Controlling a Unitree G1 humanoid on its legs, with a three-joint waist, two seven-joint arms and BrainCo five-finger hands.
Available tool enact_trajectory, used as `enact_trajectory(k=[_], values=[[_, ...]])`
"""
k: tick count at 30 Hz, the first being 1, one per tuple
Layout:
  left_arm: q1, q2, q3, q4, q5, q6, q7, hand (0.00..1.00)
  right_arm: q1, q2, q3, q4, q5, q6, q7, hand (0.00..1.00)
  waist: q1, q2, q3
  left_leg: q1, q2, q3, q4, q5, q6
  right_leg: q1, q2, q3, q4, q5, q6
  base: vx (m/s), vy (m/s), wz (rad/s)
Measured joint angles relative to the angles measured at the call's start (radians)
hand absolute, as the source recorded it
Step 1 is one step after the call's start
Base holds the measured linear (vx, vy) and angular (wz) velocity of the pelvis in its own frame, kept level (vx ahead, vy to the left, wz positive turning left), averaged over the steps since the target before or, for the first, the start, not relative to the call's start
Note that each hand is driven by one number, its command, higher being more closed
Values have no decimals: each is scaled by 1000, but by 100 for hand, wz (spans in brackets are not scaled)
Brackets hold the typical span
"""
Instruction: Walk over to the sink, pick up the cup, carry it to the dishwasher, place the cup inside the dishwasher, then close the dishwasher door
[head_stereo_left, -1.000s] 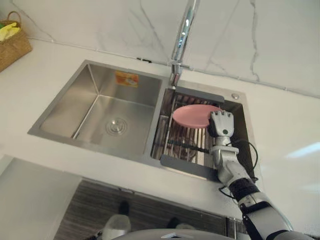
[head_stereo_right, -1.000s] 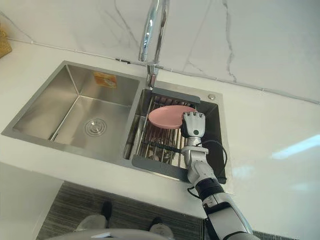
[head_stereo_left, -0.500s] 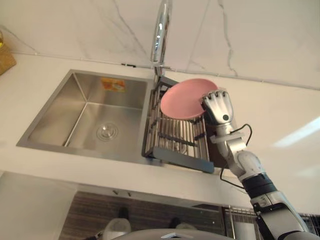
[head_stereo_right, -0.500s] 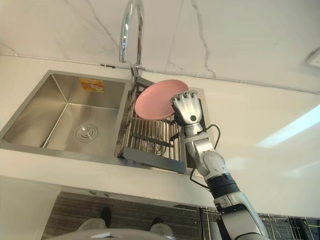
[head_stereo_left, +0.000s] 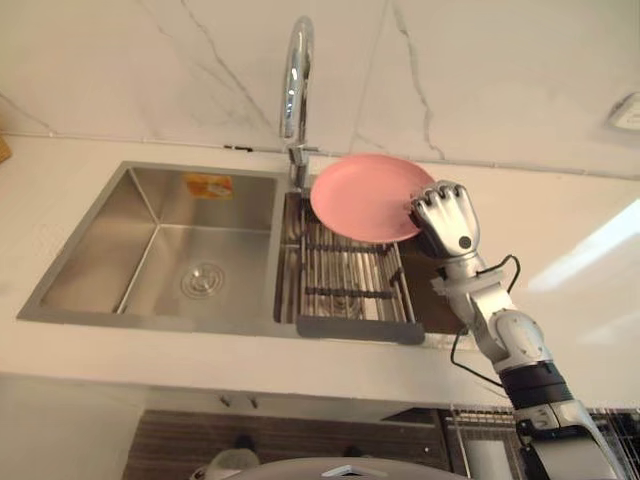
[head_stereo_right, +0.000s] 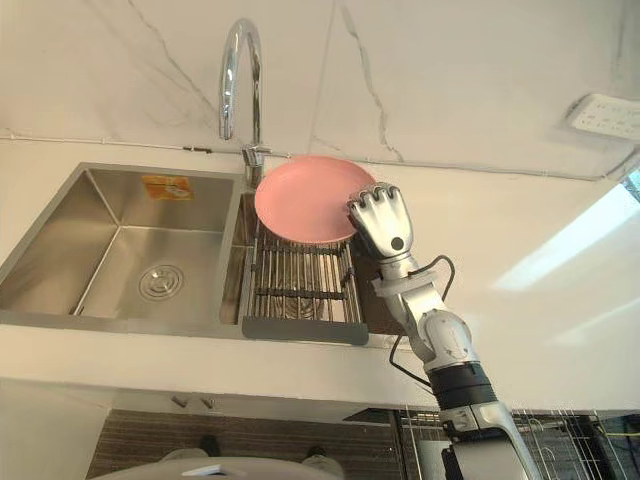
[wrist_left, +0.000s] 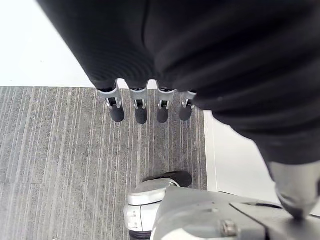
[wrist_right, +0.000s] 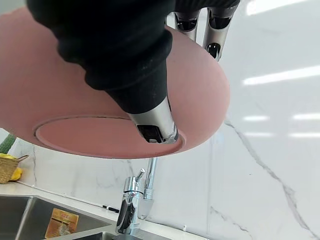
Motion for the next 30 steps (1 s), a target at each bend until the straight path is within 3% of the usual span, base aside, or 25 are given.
enact_trajectory(k=[6, 11, 14, 17, 18, 19, 20, 21, 22, 23, 24, 25, 26, 27, 28, 30], values=[[0, 2, -10, 11, -19, 3, -1, 0, 10, -1, -54, 1, 0, 22, -19, 100, -3, -2, -1, 28, 0, 24, 0, -1, -1, 8, 2, 20, 1, 3, -1, 18, 0, -10], [22, 0, -16, 13, -14, 13, -11, 0, 85, -15, -192, 0, 2, 83, -72, 100, -7, -11, -3, 42, 0, 79, 0, -8, 5, -15, -1, 76, 27, 1, 2, -70, 28, -26], [35, 0, -2, 14, 15, 20, -24, 0, 107, -57, -264, -1, 23, 132, -121, 100, -12, -35, 0, 33, -2, 168, 0, -14, 1, -107, -7, 133, 50, 2, 5, -78, 81, -86], [47, 9, 29, 15, 19, 29, -19, 0, 130, -70, -306, -4, 51, 146, -157, 100, -19, -65, -3, 22, 5, 254, 0, -16, -1, -160, -16, 91, 48, -17, -5, -1, 56, -103], [50, 12, 55, 15, -2, 45, -2, 0, 175, -70, -337, -22, 81, 161, -171, 100, -44, -82, -17, -2, 31, 288, 1, -15, 4, -196, -22, -5, 78, -122, -30, 1, 15, -72], [50, 11, 62, 15, -17, 50, 2, 0, 192, -69, -343, -30, 97, 168, -175, 100, -54, -65, -28, -20, 58, 300, 1, -16, 19, -205, -19, -50, 101, -158, -49, -23, -8, -79], [51, 7, 78, 16, -28, 54, 4, 0, 199, -68, -341, -35, 120, 179, -182, 100, -60, -73, -32, -29, 80, 321, 1, -13, 24, -244, -33, -102, 175, -164, -116, -29, 1, -71], [48, 18, 104, 15, -41, 60, 17, 0, 201, -68, -342, -34, 146, 181, -198, 100, -69, -101, -33, -38, 90, 346, 14, -22, 10, -286, -69, -150, 313, -127, -166, 14, -13, -71], [46, 41, 131, 15, -56, 69, 23, 0, 202, -65, -341, -34, 168, 187, -205, 100, -79, -144, -37, -63, 81, 351, 75, -50, 0, -283, -92, -179, 340, 9, -198, 56, -28, -78], [37, 66, 153, 11, -68, 61, 9, 0, 199, -67, -342, -32, 183, 201, -221, 100, -67, -170, -45, -103, 97, 364, 141, -85, -1, -294, -76, -174, 301, 36, -136, 15, -56, -66], [35, 61, 162, 7, -74, 54, 5, 0, 198, -69, -343, -32, 196, 208, -231, 100, -54, -156, -45, -125, 124, 364, 165, -98, 8, -292, -38, -162, 238, 89, -135, -45, -40, -98], [26, 45, 174, 18, -79, 50, 16, 0, 196, -63, -341, -30, 218, 228, -247, 100, -30, -110, -48, -144, 180, 402, 176, -91, 17, -273, 14, -146, 160, 145, -138, 6, 21, -68], [22, 44, 178, 19, -89, 43, 25, 0, 194, -62, -339, -20, 232, 237, -267, 100, -43, -106, -44, -149, 186, 407, 200, -84, 12, -256, -3, -170, 269, 7, -159, 88, 34, -50], [21, 48, 178, 18, -103, 39, 29, 0, 190, -62, -339, -2, 242, 239, -279, 100, -50, -109, -40, -157, 188, 410, 227, -92, 17, -233, -8, -179, 278, -25, -134, 120, -33, -44], [18, 47, 180, 7, -138, 22, 25, 0, 156, -61, -336, 41, 259, 246, -284, 100, -31, -121, -42, -182, 209, 435, 318, -137, 9, -187, 17, -162, 185, -23, -96, 9, -119, -67], [21, 39, 179, 13, -168, 19, 31, 0, 142, -60, -318, 58, 284, 257, -284, 100, -8, -110, -38, -185, 230, 470, 380, -172, -2, -141, 44, -144, 59, 1, -71, -77, -121, -79]])
